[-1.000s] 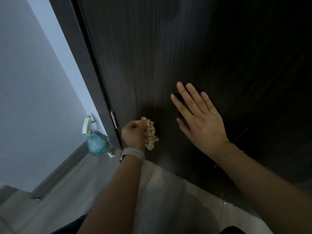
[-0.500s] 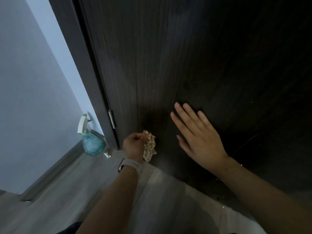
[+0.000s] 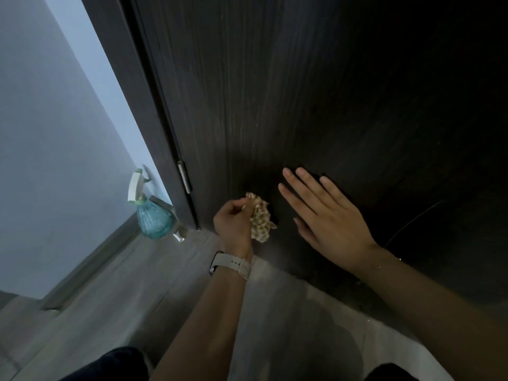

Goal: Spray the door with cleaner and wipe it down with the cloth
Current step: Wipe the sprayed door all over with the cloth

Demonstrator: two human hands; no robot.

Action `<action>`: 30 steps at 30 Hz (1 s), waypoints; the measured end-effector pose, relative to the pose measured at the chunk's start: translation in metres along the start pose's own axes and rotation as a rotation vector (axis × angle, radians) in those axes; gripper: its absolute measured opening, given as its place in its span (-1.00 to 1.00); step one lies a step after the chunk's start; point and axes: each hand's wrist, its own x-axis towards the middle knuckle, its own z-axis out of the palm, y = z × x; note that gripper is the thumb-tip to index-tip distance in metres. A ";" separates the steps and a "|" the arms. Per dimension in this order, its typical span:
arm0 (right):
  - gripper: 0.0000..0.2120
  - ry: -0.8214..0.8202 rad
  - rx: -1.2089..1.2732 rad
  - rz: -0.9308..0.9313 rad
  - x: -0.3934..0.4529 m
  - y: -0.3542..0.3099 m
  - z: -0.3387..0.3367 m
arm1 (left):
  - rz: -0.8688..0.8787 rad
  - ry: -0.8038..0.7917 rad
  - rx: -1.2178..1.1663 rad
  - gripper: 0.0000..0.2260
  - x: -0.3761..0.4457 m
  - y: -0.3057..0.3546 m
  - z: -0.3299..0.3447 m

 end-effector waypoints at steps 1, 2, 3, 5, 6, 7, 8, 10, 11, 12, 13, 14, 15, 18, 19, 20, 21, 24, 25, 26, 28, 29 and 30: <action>-0.35 -0.005 -0.002 0.000 0.000 0.000 0.001 | -0.004 0.003 -0.008 -0.84 0.000 0.000 0.000; -0.35 -0.011 -0.001 0.001 0.001 -0.001 0.001 | -0.034 0.008 -0.002 -0.84 0.001 -0.004 -0.001; -0.35 -0.015 -0.004 0.003 0.001 -0.001 0.001 | -0.086 0.017 0.023 -0.83 0.002 -0.010 -0.002; -0.34 -0.021 -0.005 0.004 0.000 0.000 0.001 | -0.246 0.045 0.099 -0.80 0.002 -0.028 -0.006; -0.34 -0.024 -0.005 0.003 0.000 -0.001 0.000 | -0.326 0.054 0.103 -0.79 0.000 -0.035 -0.007; -0.34 -0.024 -0.008 0.000 0.000 -0.001 0.000 | -0.375 0.054 0.079 -0.81 -0.002 -0.040 -0.007; -0.34 -0.022 -0.016 -0.003 0.000 0.000 0.000 | -0.390 0.047 0.038 -0.84 -0.003 -0.042 -0.005; -0.35 -0.013 -0.035 -0.014 0.001 0.000 0.001 | -0.348 0.040 -0.068 -0.89 -0.006 -0.033 0.001; -0.36 -0.011 -0.041 -0.016 0.001 0.000 0.001 | -0.289 0.047 -0.117 -0.90 -0.005 -0.023 0.003; -0.37 -0.013 -0.046 -0.014 0.000 -0.001 0.001 | -0.217 0.061 -0.144 -0.89 -0.003 -0.014 0.005; -0.37 -0.015 -0.048 -0.012 0.000 -0.001 0.001 | -0.148 0.077 -0.150 -0.87 0.001 -0.007 0.006; -0.38 -0.014 -0.047 -0.010 0.001 -0.001 0.001 | -0.105 0.091 -0.154 -0.86 0.005 -0.004 0.006; -0.38 -0.014 -0.042 -0.009 0.001 0.000 0.002 | -0.102 0.094 -0.148 -0.85 0.007 -0.005 0.005; -0.43 -0.016 -0.038 -0.015 -0.001 0.000 0.002 | -0.263 0.099 -0.049 -0.80 0.005 -0.024 -0.004; -0.43 -0.018 -0.041 -0.014 -0.001 0.000 0.002 | -0.320 0.094 -0.010 -0.82 0.003 -0.031 -0.007; -0.42 -0.018 -0.042 -0.013 0.000 0.000 0.002 | -0.353 0.088 0.012 -0.85 0.002 -0.037 -0.010; -0.41 -0.017 -0.046 -0.011 0.000 -0.001 0.003 | -0.359 0.080 0.029 -0.88 0.001 -0.040 -0.012; -0.40 -0.026 -0.077 -0.010 0.001 -0.002 0.003 | -0.298 0.044 -0.016 -0.89 0.000 -0.031 -0.006; -0.40 -0.027 -0.085 -0.014 0.002 -0.001 0.003 | -0.244 0.042 -0.036 -0.88 0.000 -0.025 -0.002; -0.40 -0.028 -0.089 -0.016 0.002 -0.001 0.003 | -0.182 0.050 -0.051 -0.86 -0.001 -0.020 0.002; -0.41 -0.027 -0.097 -0.016 0.002 -0.001 0.004 | -0.125 0.082 -0.074 -0.84 -0.002 -0.017 0.008; -0.41 -0.028 -0.101 -0.016 0.002 -0.001 0.004 | -0.158 0.098 -0.078 -0.84 -0.002 -0.020 0.007; -0.41 -0.030 -0.103 -0.018 0.002 -0.001 0.005 | -0.217 0.113 -0.082 -0.83 -0.002 -0.025 0.005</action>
